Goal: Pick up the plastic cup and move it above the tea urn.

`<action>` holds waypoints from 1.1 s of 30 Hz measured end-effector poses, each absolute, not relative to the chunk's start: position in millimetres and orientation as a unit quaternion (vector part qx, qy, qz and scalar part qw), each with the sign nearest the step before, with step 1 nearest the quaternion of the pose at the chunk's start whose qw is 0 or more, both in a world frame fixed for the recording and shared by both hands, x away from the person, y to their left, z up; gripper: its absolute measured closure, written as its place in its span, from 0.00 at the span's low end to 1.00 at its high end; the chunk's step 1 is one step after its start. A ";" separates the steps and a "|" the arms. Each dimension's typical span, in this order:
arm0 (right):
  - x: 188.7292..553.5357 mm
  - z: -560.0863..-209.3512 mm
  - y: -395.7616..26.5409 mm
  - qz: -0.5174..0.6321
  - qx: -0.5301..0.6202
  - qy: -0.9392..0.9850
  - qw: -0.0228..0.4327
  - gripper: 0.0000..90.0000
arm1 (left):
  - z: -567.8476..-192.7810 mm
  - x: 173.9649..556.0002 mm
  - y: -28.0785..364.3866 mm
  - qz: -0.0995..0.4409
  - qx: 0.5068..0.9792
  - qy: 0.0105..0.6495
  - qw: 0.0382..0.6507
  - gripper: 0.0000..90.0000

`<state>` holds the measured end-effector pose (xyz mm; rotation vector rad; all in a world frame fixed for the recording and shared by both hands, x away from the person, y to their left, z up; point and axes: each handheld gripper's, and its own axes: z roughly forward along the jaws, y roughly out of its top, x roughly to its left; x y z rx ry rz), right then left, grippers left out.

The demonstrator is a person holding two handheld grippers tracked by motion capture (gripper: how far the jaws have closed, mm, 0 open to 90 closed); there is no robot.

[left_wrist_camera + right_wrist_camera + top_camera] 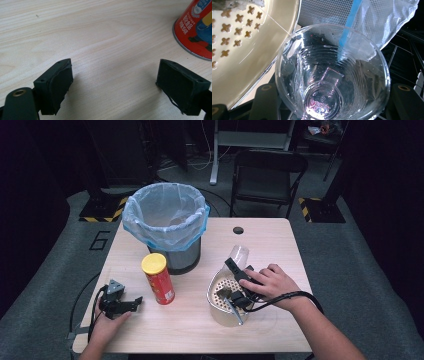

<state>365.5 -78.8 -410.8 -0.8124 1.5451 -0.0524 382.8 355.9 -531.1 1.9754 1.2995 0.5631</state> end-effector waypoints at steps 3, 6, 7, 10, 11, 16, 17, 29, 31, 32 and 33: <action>365.0 -411.4 -78.4 -0.023 -0.356 0.674 0.647 0.42 | -531.2 382.9 355.9 0.217 0.762 0.501 0.348 0.15; 365.1 -411.7 -78.1 -0.025 -0.359 0.672 0.648 0.42 | -531.1 382.9 355.9 0.217 0.762 0.501 0.348 0.15; 364.9 -411.6 -78.1 -0.024 -0.359 0.671 0.649 0.42 | -531.1 382.9 355.9 0.217 0.762 0.501 0.348 0.15; 365.5 -414.8 -78.2 -0.006 -0.347 0.684 0.642 0.42 | -531.1 382.9 355.9 0.217 0.762 0.501 0.348 0.15; 364.9 -414.0 -77.9 -0.008 -0.350 0.682 0.642 0.42 | -531.1 382.9 355.9 0.217 0.762 0.501 0.348 0.15; 364.2 -414.1 -78.8 -0.006 -0.346 0.676 0.650 0.42 | -531.2 382.9 355.9 0.217 0.762 0.501 0.348 0.15; 363.8 -414.1 -79.1 -0.005 -0.344 0.672 0.656 0.42 | -531.2 382.9 355.9 0.217 0.762 0.501 0.348 0.15; 363.2 -414.7 -77.6 -0.003 -0.349 0.645 0.680 0.41 | -531.1 382.9 355.9 0.217 0.762 0.501 0.348 0.15; 363.3 -414.9 -77.6 0.002 -0.346 0.641 0.685 0.41 | -531.2 382.9 356.0 0.217 0.762 0.501 0.348 0.15; 363.0 -413.4 -77.1 -0.006 -0.354 0.639 0.683 0.41 | -531.1 382.9 356.0 0.217 0.762 0.501 0.348 0.15; 363.1 -414.2 -78.0 -0.005 -0.350 0.643 0.681 0.41 | -531.2 382.9 355.9 0.217 0.762 0.501 0.348 0.15</action>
